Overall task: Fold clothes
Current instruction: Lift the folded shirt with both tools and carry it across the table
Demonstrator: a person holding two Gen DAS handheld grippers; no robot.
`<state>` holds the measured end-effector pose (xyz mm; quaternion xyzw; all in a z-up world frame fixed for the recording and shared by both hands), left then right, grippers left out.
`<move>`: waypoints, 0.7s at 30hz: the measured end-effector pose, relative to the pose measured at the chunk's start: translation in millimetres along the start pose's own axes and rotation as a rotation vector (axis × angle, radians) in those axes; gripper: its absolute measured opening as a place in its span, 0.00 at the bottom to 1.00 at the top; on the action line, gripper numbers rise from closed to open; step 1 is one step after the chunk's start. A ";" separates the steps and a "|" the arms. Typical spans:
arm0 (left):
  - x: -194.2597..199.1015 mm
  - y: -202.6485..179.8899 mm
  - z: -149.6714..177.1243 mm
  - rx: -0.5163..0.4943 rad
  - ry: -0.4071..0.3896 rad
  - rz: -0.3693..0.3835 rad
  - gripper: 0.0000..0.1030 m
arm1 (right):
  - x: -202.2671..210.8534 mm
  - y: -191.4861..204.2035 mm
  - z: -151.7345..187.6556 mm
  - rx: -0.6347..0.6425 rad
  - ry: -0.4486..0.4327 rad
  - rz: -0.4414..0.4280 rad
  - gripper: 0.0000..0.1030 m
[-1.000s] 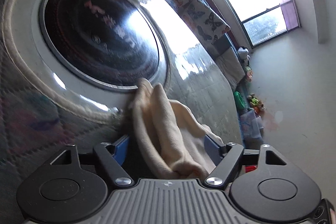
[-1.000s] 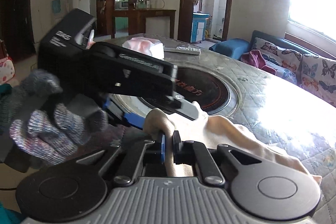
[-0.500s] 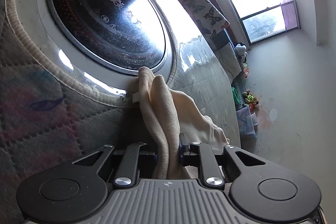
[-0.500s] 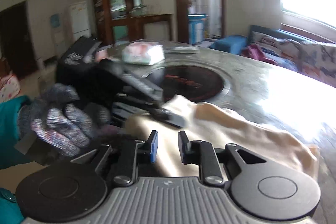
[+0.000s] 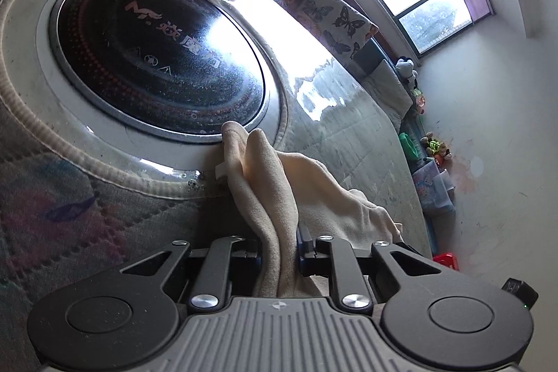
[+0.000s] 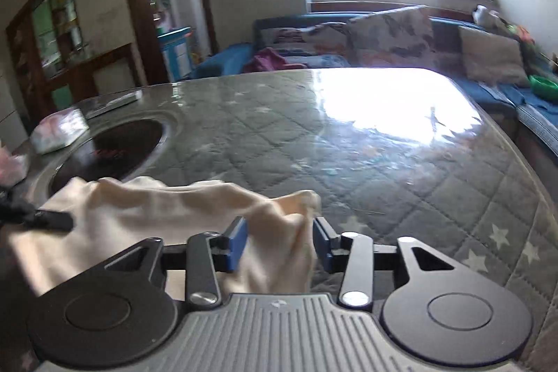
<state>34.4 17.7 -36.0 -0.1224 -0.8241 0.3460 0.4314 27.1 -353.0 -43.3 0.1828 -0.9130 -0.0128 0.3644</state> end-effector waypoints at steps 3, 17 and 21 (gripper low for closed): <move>0.3 -3.7 2.1 -0.026 -0.002 -0.020 0.18 | -4.6 -9.9 3.4 -0.052 0.006 -0.038 0.42; 0.3 -58.8 5.8 -0.205 -0.042 -0.073 0.17 | 48.3 -5.5 -13.6 -0.037 -0.109 -0.059 0.10; -8.8 -86.9 10.9 -0.256 -0.043 -0.060 0.17 | 69.0 -13.4 -19.1 -0.032 -0.151 -0.031 0.10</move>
Point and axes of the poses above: each gripper's, at about its wrist camera, not at the fingertips, and x roughly against the way its jaws point, y to its left, z to its underside, the point moved 7 cm from there along -x, roughly the way its jaws point, and after that the axes turned 5 degrees about y, right-handed, at the moved point
